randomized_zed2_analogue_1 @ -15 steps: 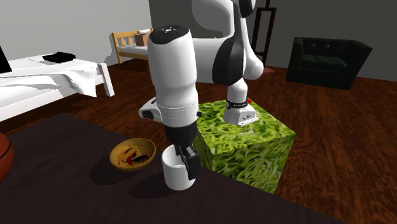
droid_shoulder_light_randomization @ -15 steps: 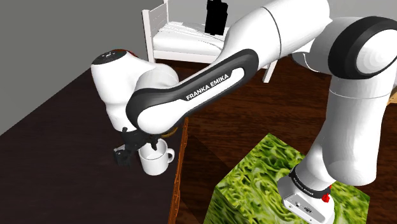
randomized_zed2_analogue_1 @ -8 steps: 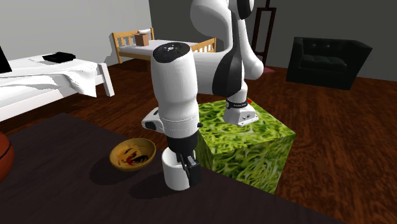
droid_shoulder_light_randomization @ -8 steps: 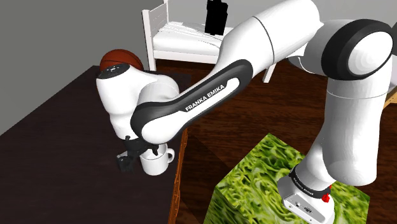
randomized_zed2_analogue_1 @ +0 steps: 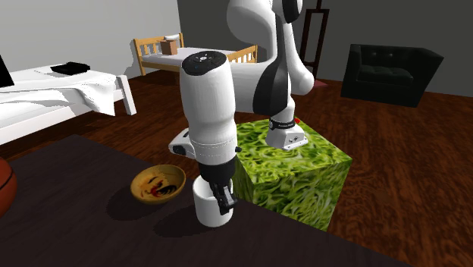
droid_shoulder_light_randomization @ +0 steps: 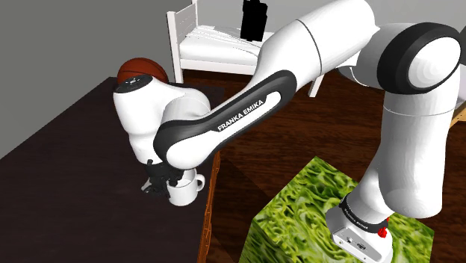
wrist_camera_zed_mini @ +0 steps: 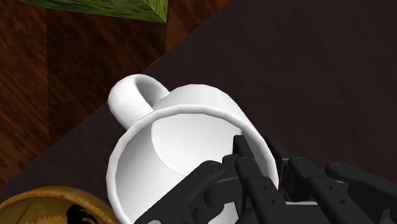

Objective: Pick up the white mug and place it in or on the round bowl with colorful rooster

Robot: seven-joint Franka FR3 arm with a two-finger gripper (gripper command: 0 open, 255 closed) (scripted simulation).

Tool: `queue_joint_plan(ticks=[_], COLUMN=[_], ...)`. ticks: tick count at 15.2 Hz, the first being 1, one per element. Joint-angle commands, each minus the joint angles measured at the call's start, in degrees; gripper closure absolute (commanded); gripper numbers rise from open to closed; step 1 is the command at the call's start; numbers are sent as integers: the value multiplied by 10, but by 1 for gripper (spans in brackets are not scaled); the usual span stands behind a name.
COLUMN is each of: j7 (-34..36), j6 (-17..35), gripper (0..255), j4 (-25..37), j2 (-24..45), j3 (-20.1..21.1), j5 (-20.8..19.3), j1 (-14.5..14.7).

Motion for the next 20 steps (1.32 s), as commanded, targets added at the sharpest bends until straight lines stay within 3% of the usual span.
queue_joint_plan(ticks=[1, 7, 20], j7=[0, 0, -16], j6=[0, 0, -84], gripper=[255, 255, 255], j4=[0, 0, 50], j2=[0, 0, -39], j3=[0, 0, 13], j5=[0, 0, 27], j1=[0, 0, -7])
